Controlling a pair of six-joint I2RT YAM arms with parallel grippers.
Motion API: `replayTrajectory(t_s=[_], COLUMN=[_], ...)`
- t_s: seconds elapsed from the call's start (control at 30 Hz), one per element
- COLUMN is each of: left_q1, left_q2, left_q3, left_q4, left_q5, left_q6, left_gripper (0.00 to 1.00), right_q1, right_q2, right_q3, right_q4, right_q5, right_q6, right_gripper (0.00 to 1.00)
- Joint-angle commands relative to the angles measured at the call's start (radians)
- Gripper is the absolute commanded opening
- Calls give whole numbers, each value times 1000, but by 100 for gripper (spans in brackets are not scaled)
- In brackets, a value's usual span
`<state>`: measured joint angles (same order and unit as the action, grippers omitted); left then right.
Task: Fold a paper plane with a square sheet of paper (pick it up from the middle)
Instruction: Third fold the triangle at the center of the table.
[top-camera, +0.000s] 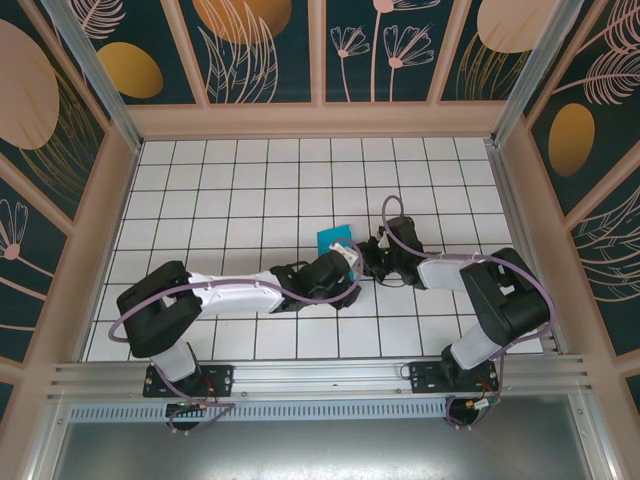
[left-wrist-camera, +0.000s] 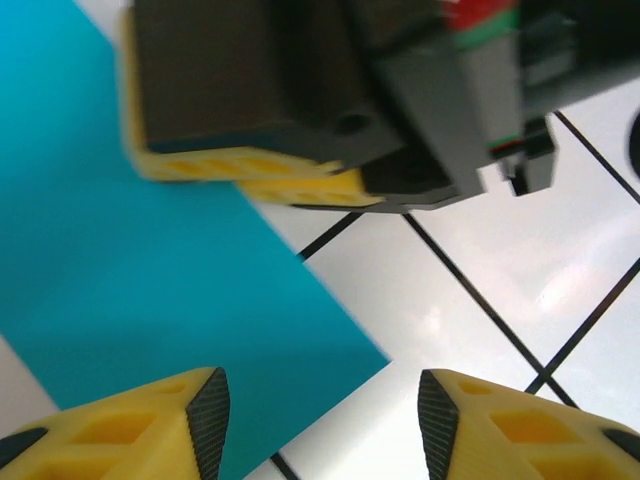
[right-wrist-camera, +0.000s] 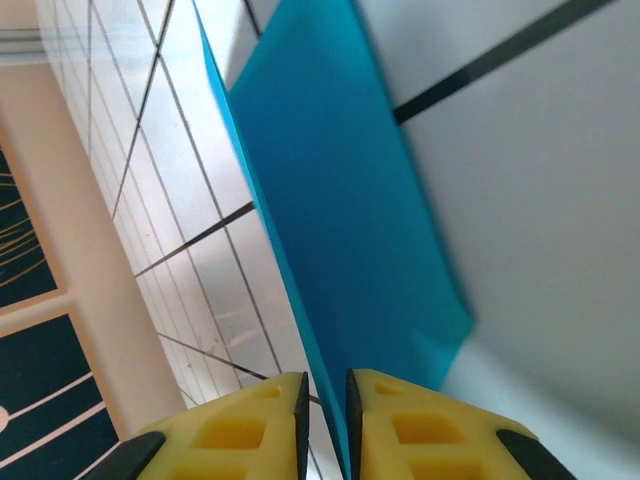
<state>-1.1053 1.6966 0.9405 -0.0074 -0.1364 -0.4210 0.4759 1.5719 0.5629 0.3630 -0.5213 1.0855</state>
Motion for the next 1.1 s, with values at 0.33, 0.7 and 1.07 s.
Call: replayTrajectory(t_s=[0.33,0.7,1.07], left_q1=[-85,-84,-81], left_q2=[138,69,58], left_q3=[134,89,89], left_q4=[-158,-87,-75], left_q5=[-352,-304,-228], left_q6=[37,49,59], left_gripper=[56,13,0], right_q1=[-4,-25,-62], right_q2=[23,27,-19], right_q3=[25,39,68], right_q4=[-11,-70,-201], right_q5=[-40,-20,35], right_q6=[-35,-76,-164], right_gripper=[21,21,23])
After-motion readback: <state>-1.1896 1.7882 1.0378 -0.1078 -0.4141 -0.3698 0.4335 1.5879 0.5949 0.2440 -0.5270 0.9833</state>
